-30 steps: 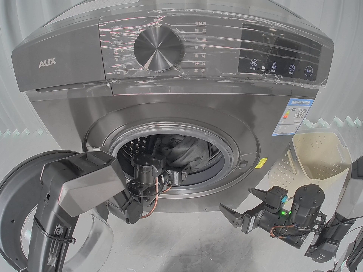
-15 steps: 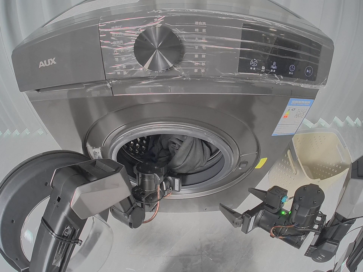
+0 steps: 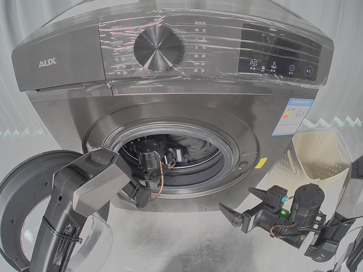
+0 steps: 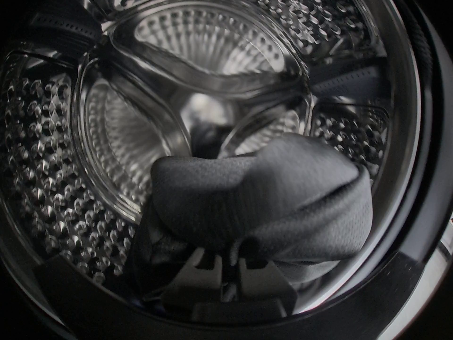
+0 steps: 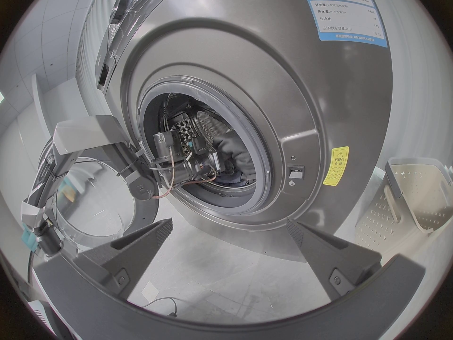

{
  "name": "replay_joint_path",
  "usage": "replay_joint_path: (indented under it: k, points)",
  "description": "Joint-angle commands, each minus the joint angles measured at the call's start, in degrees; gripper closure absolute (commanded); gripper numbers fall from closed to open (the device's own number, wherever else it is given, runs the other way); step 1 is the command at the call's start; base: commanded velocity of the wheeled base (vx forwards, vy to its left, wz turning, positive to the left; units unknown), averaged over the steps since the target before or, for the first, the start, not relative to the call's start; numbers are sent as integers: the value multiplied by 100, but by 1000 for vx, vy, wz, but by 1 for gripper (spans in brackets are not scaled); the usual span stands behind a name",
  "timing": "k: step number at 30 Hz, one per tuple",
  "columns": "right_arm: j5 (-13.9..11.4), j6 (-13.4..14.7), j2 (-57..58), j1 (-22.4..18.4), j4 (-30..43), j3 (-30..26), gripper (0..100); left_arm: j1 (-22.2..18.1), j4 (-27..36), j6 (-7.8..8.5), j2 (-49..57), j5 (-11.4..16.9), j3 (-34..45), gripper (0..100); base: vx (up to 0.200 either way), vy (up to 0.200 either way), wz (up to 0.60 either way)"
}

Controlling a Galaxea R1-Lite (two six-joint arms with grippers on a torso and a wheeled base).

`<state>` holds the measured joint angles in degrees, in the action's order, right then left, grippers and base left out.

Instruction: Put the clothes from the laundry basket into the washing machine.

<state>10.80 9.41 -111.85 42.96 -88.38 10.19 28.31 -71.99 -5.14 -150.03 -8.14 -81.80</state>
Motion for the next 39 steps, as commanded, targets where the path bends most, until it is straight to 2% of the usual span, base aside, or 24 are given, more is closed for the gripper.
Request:
replay_joint_path:
  k: [1,8,13,14,20,25,32,35,36,37,39]
  points:
    - [1,-1,-4,2,-4,27,0,-203,71,-13,-308,-109,-820,100,0,0,0]
    - [1,-1,-4,2,-4,36,0,-352,343,-4,-624,-302,-1840,100,0,0,0]
    - [1,8,-4,2,-4,27,0,-343,405,-4,-694,-302,-1884,100,0,0,0]
    - [1,8,-4,2,-4,27,0,-335,405,-4,-703,-302,-1857,0,0,0,0]
    - [1,8,-4,2,-4,27,0,-335,405,-4,-686,-302,-1761,0,0,0,0]
    - [1,-1,-4,2,-4,27,0,-326,334,-4,-615,-302,-1339,0,0,0,0]
    - [1,-1,-4,2,-4,27,0,-150,176,5,-97,-284,-302,0,0,0,0]
    - [1,-1,-4,-7,-4,27,0,8,159,31,246,-196,463,0,0,0,0]
    - [1,-1,-4,-7,-4,27,0,8,159,31,246,-196,463,0,0,0,0]
    - [1,-1,-4,2,-4,27,0,114,202,49,483,-109,999,0,0,0,0]
    - [1,-1,-4,2,-4,27,0,202,246,57,650,-38,1360,0,0,0,0]
